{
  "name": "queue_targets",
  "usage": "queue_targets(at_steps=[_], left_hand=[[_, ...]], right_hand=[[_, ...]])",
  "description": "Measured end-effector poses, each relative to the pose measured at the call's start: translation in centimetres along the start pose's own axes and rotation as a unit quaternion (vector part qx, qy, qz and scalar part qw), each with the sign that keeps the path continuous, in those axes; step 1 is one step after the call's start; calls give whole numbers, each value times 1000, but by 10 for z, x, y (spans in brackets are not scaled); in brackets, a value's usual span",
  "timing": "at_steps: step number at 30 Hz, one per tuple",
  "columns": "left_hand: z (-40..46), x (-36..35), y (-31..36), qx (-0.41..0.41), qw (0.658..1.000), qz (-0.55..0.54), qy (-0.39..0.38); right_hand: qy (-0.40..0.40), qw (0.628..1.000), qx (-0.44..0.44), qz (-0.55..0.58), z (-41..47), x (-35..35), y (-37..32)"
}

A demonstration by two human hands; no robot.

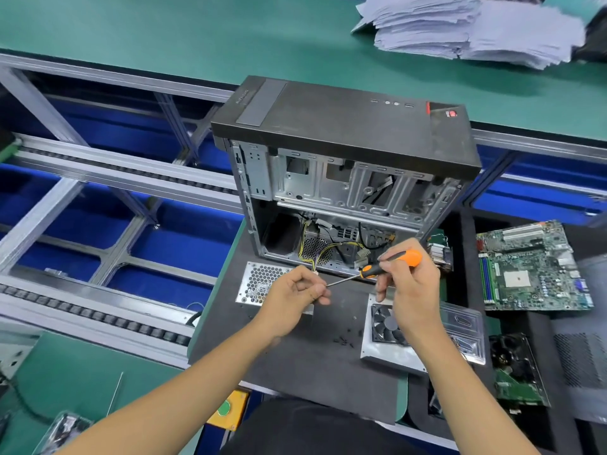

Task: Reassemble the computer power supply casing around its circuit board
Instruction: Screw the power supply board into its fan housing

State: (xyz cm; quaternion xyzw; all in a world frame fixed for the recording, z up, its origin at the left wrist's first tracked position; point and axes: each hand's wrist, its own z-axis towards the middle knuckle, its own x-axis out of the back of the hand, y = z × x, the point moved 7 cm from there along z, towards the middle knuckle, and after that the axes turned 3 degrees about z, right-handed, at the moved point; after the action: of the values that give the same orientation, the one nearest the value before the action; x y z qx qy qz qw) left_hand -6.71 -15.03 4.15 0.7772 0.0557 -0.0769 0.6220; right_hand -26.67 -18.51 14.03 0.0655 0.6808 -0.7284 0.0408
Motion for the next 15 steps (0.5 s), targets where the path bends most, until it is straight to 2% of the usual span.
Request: queue_targets(at_steps=[4, 9, 15], left_hand=[[-3, 3, 0, 4, 1000, -12, 1], [-5, 15, -1, 18, 998, -64, 23], [-4, 18, 8, -8, 999, -40, 2]], right_hand=[[-34, 999, 5, -4, -1, -9, -3], [-140, 988, -16, -60, -2, -21, -10], [-151, 984, -21, -92, -1, -25, -19]])
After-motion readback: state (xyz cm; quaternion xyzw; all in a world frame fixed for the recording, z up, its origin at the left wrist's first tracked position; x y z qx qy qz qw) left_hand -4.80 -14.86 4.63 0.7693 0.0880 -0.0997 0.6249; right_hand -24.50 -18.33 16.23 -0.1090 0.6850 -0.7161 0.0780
